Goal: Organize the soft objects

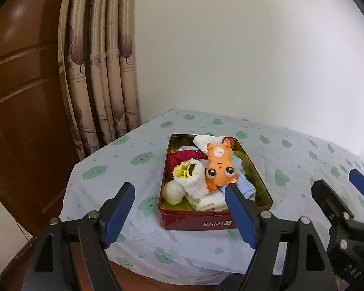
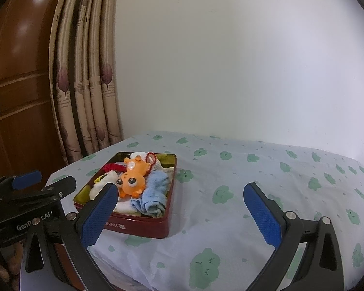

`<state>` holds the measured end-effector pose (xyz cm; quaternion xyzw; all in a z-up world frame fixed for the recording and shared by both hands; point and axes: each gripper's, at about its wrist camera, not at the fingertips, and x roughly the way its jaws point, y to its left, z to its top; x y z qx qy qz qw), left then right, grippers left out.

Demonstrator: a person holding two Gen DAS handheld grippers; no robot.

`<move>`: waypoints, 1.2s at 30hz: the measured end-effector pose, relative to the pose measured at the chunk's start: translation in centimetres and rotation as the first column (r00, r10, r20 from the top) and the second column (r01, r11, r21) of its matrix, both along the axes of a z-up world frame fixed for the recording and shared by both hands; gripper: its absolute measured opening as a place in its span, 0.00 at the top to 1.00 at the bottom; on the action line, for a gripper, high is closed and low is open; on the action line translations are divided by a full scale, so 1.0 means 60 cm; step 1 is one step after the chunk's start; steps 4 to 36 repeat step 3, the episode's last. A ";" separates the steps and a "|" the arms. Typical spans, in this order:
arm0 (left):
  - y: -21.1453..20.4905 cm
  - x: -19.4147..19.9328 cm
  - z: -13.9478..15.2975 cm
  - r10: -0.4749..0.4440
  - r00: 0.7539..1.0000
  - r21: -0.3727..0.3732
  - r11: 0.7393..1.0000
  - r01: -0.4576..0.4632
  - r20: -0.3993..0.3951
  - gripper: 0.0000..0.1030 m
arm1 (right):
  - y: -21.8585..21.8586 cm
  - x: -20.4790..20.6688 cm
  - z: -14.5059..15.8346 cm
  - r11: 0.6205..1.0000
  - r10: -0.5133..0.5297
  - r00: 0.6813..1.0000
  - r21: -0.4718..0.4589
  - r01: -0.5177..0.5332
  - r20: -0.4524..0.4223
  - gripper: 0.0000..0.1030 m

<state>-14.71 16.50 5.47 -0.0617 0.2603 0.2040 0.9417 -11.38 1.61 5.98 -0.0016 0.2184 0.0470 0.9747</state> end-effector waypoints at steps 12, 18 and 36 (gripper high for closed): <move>-0.009 0.000 0.006 -0.020 1.000 -0.029 0.999 0.020 -0.001 0.23 | -0.033 0.002 0.003 1.000 -0.022 1.000 -0.012 0.022 0.000 0.01; -0.009 0.000 0.006 -0.020 1.000 -0.029 0.999 0.020 -0.001 0.23 | -0.033 0.002 0.003 1.000 -0.022 1.000 -0.012 0.022 0.000 0.01; -0.009 0.000 0.006 -0.020 1.000 -0.029 0.999 0.020 -0.001 0.23 | -0.033 0.002 0.003 1.000 -0.022 1.000 -0.012 0.022 0.000 0.01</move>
